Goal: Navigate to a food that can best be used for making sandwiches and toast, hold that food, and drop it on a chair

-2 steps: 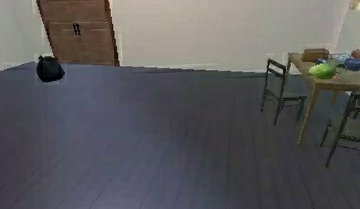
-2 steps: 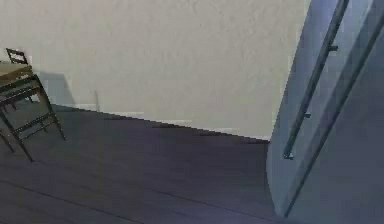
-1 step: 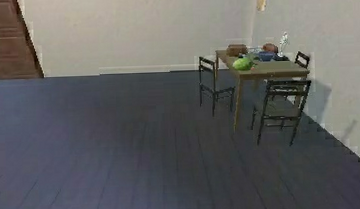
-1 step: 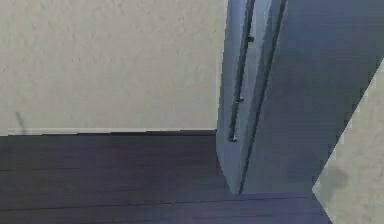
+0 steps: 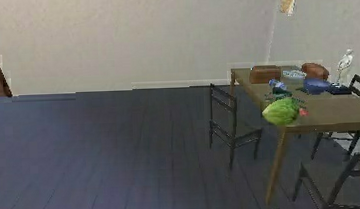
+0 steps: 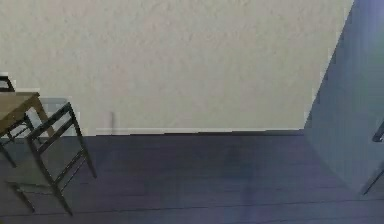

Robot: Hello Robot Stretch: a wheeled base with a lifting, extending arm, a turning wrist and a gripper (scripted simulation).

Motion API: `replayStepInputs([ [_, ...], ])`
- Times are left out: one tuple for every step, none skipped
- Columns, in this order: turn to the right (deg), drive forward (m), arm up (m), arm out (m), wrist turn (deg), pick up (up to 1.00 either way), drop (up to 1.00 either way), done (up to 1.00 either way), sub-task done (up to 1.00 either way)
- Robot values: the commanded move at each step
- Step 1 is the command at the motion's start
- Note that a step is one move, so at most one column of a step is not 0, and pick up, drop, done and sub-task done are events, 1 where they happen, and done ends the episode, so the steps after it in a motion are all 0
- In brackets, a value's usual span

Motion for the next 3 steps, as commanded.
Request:
replayStepInputs([
  [6.0, 0.00, 0.00, 0.00, 0.0, 0.00, 0.00, 0.00, 0.00],
  [0.0, 0.75, 0.00, 0.00, 0.0, 0.00, 0.00, 0.00, 0.00],
  [-45.0, 0.00, 0.00, 0.00, 0.0, 0.00, 0.00, 0.00, 0.00],
])
